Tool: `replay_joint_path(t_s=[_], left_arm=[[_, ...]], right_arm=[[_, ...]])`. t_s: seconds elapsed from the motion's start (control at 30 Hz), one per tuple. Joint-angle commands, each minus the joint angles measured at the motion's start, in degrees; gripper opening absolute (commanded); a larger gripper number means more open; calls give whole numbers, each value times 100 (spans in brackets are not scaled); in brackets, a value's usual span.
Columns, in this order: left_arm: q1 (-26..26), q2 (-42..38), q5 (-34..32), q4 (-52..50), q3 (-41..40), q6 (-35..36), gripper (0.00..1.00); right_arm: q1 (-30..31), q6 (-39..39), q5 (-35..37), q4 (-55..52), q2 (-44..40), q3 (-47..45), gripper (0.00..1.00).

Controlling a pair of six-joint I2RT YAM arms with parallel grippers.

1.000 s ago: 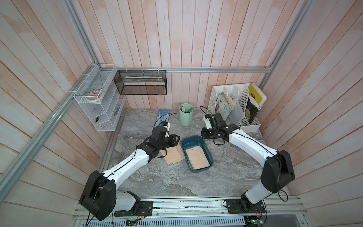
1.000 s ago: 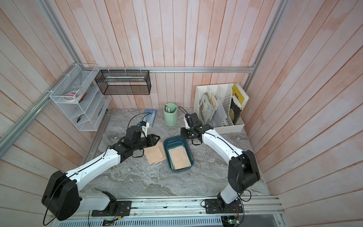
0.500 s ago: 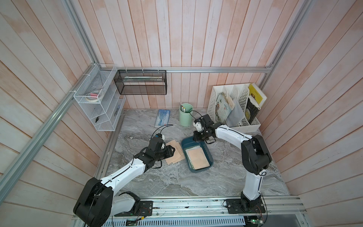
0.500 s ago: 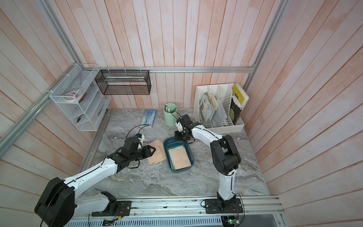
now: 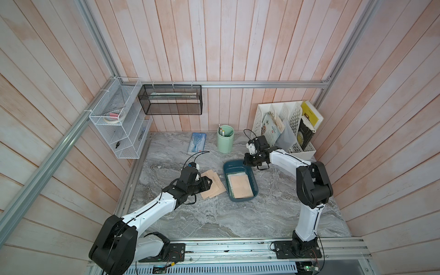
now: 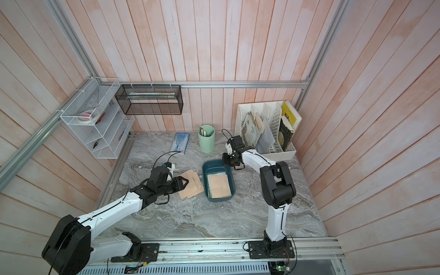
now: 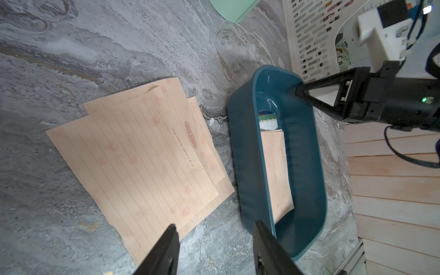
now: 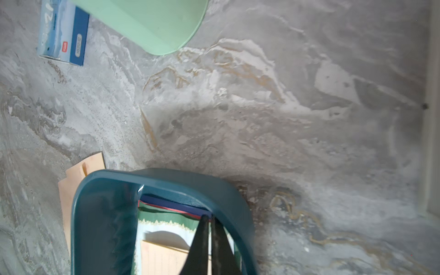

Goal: Take out the stationery paper from the storage box
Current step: Adjust the storage box at the center of the board, then pick up the stationery paper from the storage box.

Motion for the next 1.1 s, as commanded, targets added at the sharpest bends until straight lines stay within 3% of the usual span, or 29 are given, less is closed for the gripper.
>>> replay_joint_path(t_s=[0.0, 0.13, 0.23, 0.53, 0.63, 0.83, 1.07], left_arm=[[19, 97, 125, 175, 4, -11, 53], [19, 126, 165, 218, -9, -30, 53], [24, 144, 192, 236, -17, -21, 53], [23, 447, 401, 528, -63, -65, 54], [18, 529, 495, 594, -60, -48, 53], [18, 642, 614, 554, 5, 139, 54], [18, 812, 875, 639, 96, 280, 54]], right_arm=[[2, 6, 192, -8, -150, -57, 8], [6, -51, 371, -88, -178, -77, 10], [173, -151, 333, -193, -382, -86, 21], [1015, -23, 1802, -1552, -400, 222, 48], [1077, 251, 1901, -1630, -377, 60, 68], [1264, 819, 2180, -1781, -540, -95, 76], [1558, 1525, 2178, -1455, -573, -471, 76]])
